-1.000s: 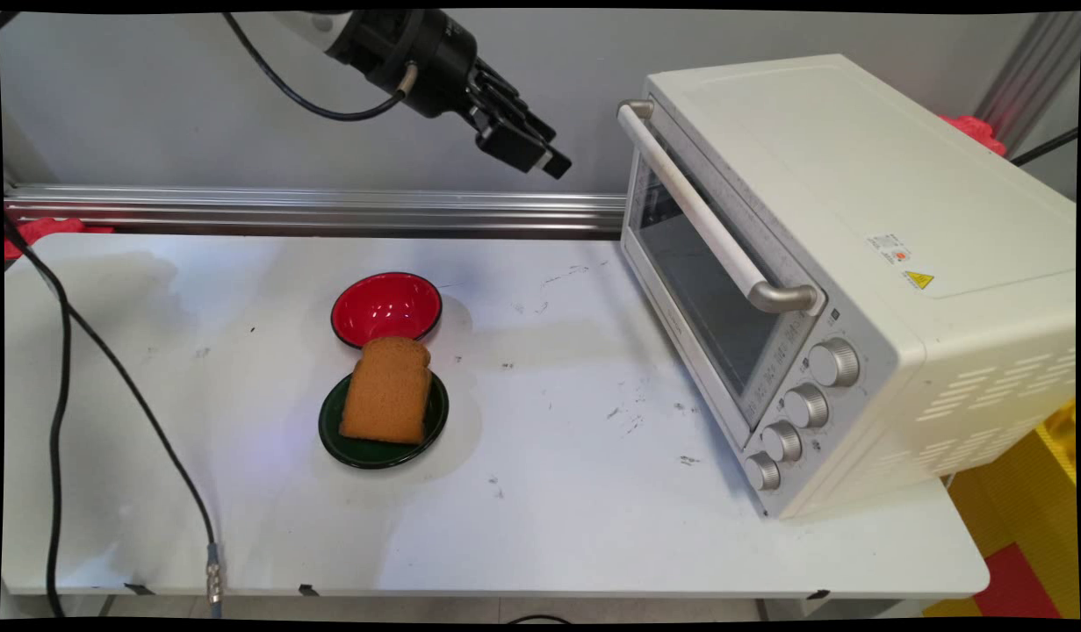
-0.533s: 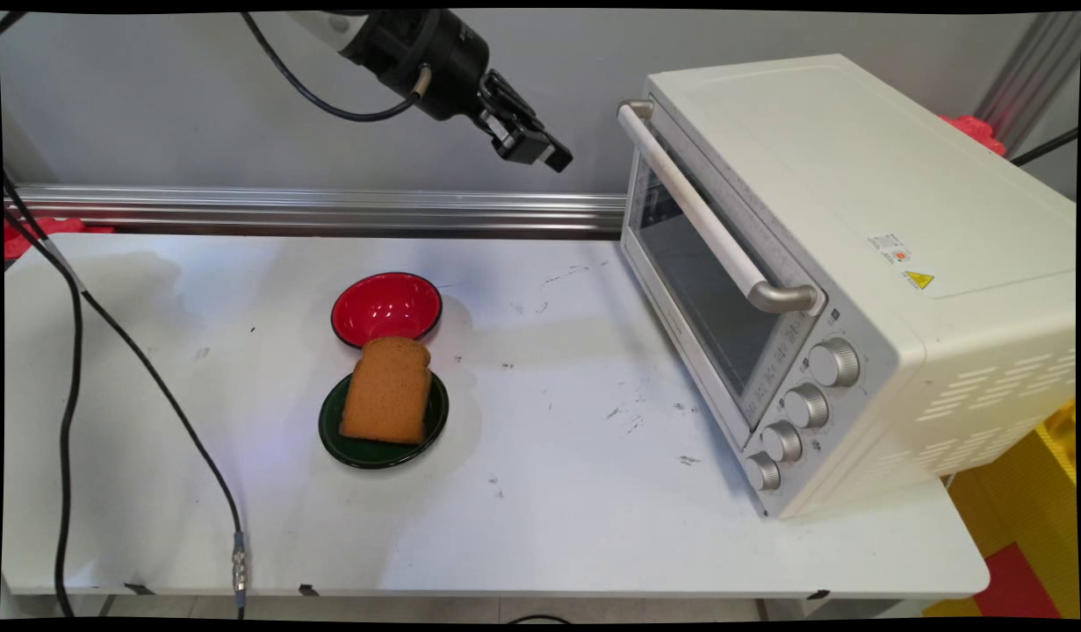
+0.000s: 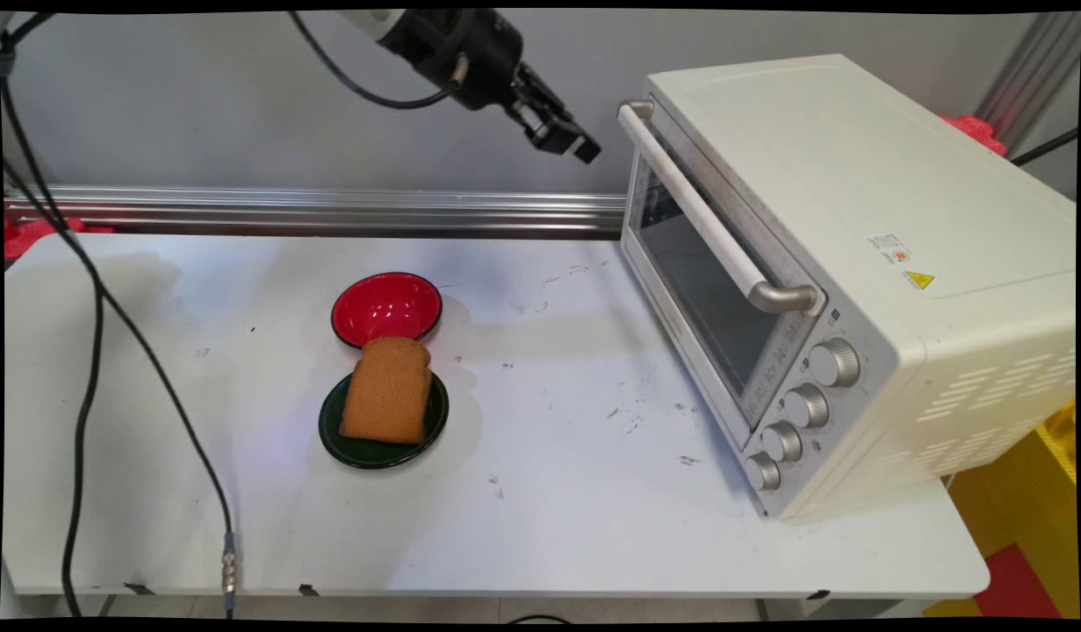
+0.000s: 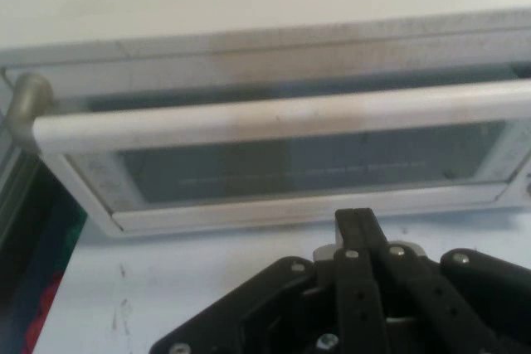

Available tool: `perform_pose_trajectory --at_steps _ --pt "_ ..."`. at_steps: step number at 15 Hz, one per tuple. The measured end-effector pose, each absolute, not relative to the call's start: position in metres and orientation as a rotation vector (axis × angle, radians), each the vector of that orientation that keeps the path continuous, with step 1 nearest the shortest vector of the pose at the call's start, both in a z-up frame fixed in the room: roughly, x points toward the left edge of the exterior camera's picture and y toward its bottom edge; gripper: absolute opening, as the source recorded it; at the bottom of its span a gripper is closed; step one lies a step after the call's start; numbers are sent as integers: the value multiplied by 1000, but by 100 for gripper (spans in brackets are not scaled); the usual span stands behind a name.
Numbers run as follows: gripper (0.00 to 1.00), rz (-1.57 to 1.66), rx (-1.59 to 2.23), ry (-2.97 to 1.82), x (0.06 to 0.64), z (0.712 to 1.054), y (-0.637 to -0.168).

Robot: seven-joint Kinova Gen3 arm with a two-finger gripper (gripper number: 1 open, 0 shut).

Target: Open the oven

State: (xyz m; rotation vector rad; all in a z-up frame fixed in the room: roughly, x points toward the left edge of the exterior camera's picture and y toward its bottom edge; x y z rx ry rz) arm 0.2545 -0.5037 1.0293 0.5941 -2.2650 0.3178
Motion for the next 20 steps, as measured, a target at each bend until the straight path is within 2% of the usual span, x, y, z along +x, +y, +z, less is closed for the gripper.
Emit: perform_pose_trajectory --at_steps 9,20 --pt "0 317 546 -2253 199 1036 -541" --pt "0 250 544 -2274 165 1018 -563"
